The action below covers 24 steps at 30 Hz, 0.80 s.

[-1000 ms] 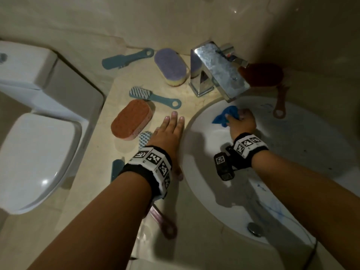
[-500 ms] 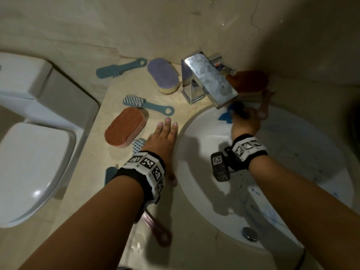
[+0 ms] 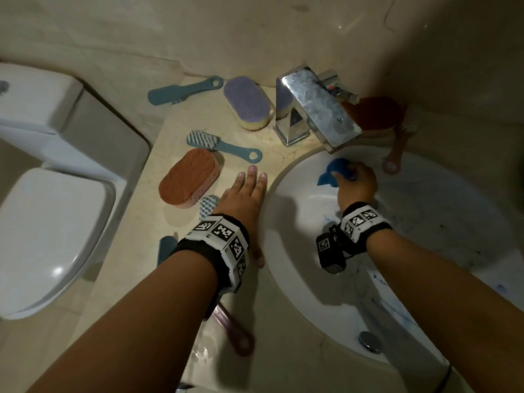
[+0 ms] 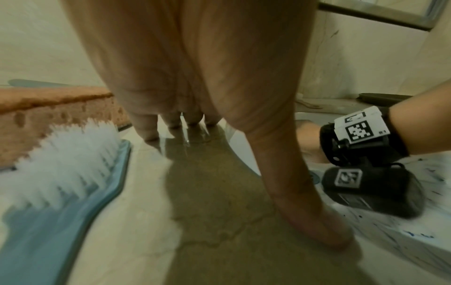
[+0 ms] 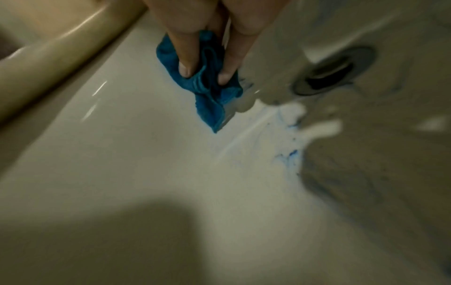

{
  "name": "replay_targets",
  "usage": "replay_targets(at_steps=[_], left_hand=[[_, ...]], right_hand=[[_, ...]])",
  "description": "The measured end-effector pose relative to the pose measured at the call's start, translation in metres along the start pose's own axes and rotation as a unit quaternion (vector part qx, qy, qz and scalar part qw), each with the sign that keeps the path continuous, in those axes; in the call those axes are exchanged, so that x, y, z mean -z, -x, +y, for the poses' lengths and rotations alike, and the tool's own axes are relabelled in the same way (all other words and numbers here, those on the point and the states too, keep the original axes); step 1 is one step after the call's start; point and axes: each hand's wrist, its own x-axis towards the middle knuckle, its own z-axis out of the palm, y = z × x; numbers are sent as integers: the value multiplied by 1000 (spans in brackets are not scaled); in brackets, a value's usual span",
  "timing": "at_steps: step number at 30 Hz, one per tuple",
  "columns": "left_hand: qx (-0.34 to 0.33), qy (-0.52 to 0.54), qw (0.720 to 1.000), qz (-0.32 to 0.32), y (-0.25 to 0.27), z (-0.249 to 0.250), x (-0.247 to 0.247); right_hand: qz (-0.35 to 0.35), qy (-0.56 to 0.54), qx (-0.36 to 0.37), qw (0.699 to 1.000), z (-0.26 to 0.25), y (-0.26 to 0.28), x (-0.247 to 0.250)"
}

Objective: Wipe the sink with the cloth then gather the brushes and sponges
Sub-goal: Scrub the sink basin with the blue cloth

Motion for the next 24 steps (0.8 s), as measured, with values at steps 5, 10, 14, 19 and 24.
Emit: replay_targets(at_steps=[5,10,14,19,24], left_hand=[[1,-5,1000,-1,-2,-2,-2],[5,-5,1000,-4,-4,-1,-2],[8,-8,1000,-5,-1,2,-1],[14,-9,1000,-2,-2,2,1],[17,-5,1000,-10,-1,4,2]], right_hand=[[45,12,-66,997,6,-17,16],[-113,32,70,991,16,14,-18],[-158,113,82,977,17,-4,1],[-222,212,135,942,23,24,0],[-275,140,110,945,26,21,4]])
